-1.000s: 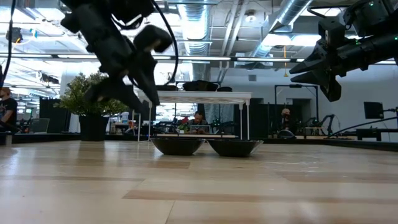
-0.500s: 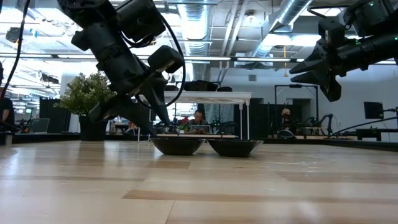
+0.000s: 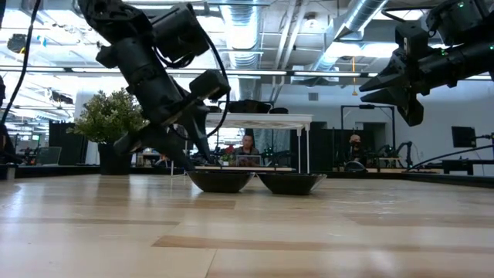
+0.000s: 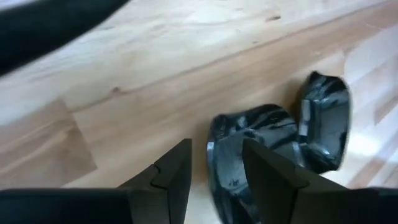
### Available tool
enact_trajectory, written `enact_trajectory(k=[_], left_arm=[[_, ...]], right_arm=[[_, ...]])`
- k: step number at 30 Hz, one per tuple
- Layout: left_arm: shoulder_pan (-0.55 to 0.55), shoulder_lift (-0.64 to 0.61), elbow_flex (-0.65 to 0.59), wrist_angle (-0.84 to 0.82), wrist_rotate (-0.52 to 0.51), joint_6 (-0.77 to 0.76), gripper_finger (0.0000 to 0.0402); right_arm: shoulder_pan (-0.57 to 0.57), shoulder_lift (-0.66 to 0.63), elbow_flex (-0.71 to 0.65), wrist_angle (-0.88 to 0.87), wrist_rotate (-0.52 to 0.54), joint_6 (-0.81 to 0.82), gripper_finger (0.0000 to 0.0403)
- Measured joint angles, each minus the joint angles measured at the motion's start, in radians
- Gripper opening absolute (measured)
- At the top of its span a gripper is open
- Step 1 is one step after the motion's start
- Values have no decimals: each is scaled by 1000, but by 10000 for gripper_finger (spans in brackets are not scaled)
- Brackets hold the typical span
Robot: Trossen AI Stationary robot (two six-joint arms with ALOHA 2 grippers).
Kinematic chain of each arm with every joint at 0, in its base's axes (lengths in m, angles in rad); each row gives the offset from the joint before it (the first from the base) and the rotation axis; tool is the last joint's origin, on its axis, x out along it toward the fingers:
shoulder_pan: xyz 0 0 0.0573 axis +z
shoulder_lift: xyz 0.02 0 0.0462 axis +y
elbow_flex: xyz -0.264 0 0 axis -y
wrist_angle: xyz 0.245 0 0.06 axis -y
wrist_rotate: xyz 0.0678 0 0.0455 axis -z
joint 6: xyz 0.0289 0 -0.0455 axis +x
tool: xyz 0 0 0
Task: Pick & Place Mini shaped plates
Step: Stack the leaf-shaped plate on top of the leaf-shaped plate on the shelf
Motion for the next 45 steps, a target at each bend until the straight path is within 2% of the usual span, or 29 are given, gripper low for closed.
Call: enact_trajectory(k=[7, 25, 40, 45], left_arm=[[0, 1, 0, -49, 16, 0, 143], [4, 58, 0, -1, 28, -30, 139], [4, 58, 0, 24, 26, -48, 13], [4, 55, 0, 28, 26, -44, 9]], right_arm=[[0, 0, 0, 0, 0, 0, 98], [0, 0, 0, 0, 0, 0, 98], [0, 0, 0, 0, 0, 0, 98], [0, 0, 0, -1, 0, 0, 98]])
